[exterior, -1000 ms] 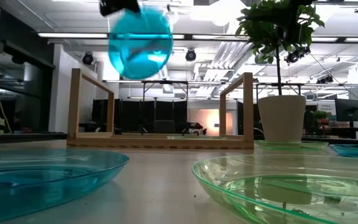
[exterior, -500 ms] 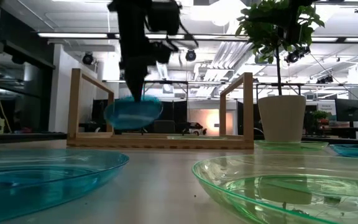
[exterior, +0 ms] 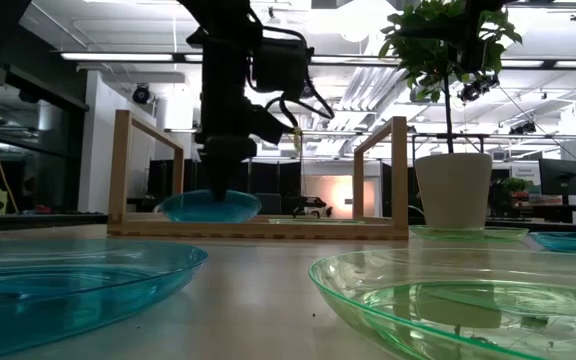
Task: Place and stack plates onto a shelf
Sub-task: Put the top left transparent blue plate on the shelf, then stack the top transparent green plate on top of the transparent green plate on the shelf
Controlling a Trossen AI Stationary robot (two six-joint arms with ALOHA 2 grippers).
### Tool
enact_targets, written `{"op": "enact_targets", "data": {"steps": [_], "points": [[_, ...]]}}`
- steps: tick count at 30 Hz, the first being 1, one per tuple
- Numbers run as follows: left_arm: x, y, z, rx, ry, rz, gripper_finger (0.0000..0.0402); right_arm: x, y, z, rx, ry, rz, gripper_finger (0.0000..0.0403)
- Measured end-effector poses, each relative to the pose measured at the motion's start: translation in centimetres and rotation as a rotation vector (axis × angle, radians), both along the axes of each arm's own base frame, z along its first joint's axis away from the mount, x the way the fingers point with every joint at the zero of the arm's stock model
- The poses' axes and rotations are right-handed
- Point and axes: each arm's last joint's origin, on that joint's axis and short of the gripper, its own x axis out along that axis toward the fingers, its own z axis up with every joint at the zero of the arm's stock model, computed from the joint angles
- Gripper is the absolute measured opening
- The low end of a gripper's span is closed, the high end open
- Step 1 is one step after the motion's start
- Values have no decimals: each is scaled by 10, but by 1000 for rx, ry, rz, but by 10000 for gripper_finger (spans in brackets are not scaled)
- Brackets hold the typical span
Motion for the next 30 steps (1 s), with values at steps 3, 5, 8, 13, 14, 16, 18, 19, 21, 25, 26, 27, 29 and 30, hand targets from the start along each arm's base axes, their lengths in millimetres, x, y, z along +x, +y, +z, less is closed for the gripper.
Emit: {"op": "enact_targets", "data": {"steps": [3, 5, 8, 13, 14, 16, 18, 19, 21, 25, 26, 27, 29, 30], "points": [[1, 4, 1, 5, -20, 10, 41, 0, 0, 0, -1, 5, 0, 224], [-1, 8, 4, 7, -24, 21, 58, 0, 0, 0, -2, 5, 0, 224], [-2, 14, 4, 7, -26, 34, 84, 0, 0, -1, -2, 8, 0, 224], [-1, 18, 23, -60, -22, 26, 122, 0, 0, 0, 0, 2, 0, 224], [-2, 17, 32, -93, -48, 26, 127, 0, 0, 0, 0, -2, 0, 224], [-3, 13, 56, -177, -173, 10, 134, 0, 0, 1, 1, -9, -5, 224], [-9, 6, 85, -211, -344, -24, 135, 0, -1, 1, -3, -14, -25, 224], [-13, 1, 100, -216, -434, -42, 135, 0, -1, 1, -4, -15, -31, 224], [-24, -10, 127, -213, -621, -72, 133, 0, -1, 2, -5, -18, -37, 224], [-60, -32, 160, -204, -950, -146, 132, 0, -1, 3, -2, -28, -35, 224], [-70, -37, 163, -208, -1024, -157, 132, 1, -1, 3, 1, -35, -29, 224], [-80, -41, 164, -216, -1100, -165, 132, 1, -1, 4, 2, -40, -25, 224], [-100, -49, 160, -242, -1245, -174, 132, 1, -1, 4, -4, -44, -22, 225], [-109, -52, 157, -262, -1315, -171, 131, 1, 0, 5, -6, -47, -22, 224]]}}
